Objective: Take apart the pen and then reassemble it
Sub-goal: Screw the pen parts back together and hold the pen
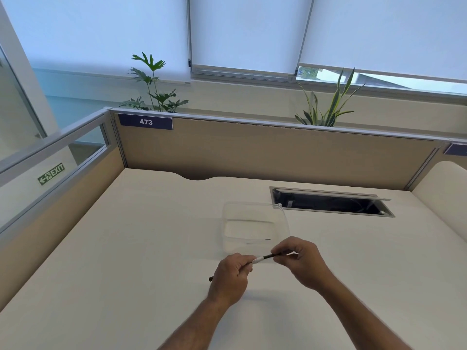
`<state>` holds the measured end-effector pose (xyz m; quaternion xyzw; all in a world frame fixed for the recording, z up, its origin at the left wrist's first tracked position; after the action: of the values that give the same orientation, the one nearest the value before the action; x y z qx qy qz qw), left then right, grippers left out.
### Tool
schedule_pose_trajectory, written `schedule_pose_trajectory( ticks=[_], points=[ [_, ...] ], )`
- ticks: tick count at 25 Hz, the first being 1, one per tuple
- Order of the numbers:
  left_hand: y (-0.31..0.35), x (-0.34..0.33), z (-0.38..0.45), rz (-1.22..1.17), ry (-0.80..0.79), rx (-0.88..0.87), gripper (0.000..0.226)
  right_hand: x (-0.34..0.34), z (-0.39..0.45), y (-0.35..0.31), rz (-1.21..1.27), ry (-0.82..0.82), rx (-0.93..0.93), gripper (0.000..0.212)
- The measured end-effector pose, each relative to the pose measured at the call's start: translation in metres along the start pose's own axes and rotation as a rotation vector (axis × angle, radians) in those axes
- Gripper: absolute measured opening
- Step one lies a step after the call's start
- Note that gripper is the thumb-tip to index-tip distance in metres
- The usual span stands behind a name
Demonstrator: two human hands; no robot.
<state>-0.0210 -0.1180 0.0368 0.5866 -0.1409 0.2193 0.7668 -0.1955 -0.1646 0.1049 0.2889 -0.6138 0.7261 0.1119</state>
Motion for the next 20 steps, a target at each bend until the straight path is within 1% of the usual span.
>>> schedule_pose_trajectory(
  ticks=[6,9,14,20],
  points=[
    [0.0,-0.001,-0.001,0.006,-0.04,-0.014,0.026,-0.003,-0.001,0.01,0.014,-0.068,-0.09,0.026],
    [0.0,-0.003,-0.002,-0.001,-0.067,-0.033,0.024,-0.006,-0.002,0.011,-0.004,-0.098,-0.082,0.026],
    [0.009,-0.006,-0.001,0.008,-0.11,-0.067,0.025,-0.013,-0.003,0.011,-0.016,-0.142,-0.07,0.018],
    [0.014,-0.007,0.0,0.023,-0.145,-0.095,0.023,-0.016,-0.003,0.013,-0.018,-0.138,-0.06,0.019]
  ],
)
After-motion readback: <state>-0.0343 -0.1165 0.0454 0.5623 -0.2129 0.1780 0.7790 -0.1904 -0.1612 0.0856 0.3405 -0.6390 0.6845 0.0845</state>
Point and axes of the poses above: each hand's wrist, its own z-axis towards the middle knuckle, its own x-axis out of the back of the hand, y = z × x, the point moved 7 cm from there along z, towards the middle knuckle, and after that the axes turned 7 degrees about -x, right-handed, at the moved point
